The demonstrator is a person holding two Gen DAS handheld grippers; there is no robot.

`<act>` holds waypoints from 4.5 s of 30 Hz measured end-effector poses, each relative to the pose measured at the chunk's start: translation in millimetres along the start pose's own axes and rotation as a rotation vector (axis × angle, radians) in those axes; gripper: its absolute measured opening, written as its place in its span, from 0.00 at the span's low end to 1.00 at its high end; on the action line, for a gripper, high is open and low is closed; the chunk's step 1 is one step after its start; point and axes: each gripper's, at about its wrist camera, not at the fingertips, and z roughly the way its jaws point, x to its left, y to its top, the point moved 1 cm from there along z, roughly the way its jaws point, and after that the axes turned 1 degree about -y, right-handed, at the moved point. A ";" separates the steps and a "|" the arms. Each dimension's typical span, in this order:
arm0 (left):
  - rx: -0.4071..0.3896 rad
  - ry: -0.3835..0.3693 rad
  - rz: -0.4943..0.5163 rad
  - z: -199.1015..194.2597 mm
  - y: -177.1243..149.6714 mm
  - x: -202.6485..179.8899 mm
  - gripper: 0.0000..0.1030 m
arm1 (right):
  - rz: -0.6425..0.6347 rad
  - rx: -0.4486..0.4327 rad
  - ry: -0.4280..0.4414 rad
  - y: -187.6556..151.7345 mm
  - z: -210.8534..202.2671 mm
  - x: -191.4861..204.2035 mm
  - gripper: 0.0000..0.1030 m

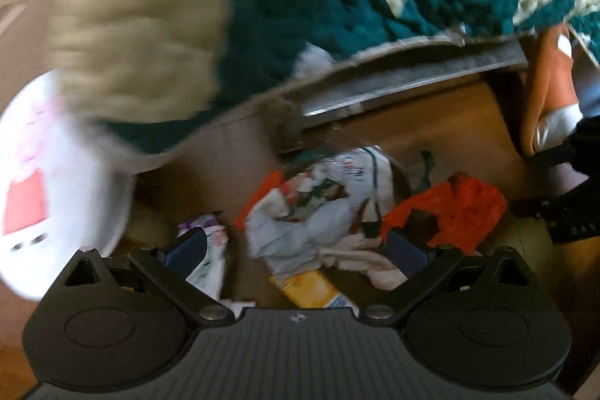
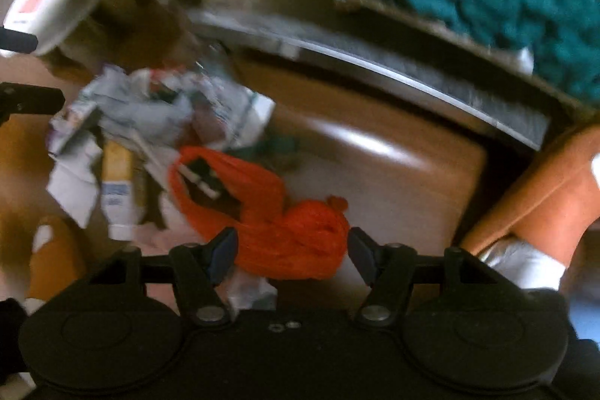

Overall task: Collect trash
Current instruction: 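Lower the left gripper onto crumpled grey paper while the right gripper grasps the red bag, then lift the grey paper and red bag up toward the teal bin with both grippers, then open both grippers over the teal bin to drop the paper and bag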

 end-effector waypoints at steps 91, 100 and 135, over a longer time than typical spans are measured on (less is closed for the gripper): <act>-0.759 0.043 -0.247 -464.1 105.2 -53.6 0.33 | -0.149 -0.984 -0.183 31.1 -510.6 17.2 0.37; -0.884 0.007 -0.326 -513.6 189.3 -48.8 0.33 | -0.031 -1.022 -0.179 108.1 -549.1 -16.7 0.37; -0.563 0.065 -0.264 -365.3 308.4 -47.5 0.60 | -0.164 -0.758 -0.205 189.6 -466.6 -30.8 0.48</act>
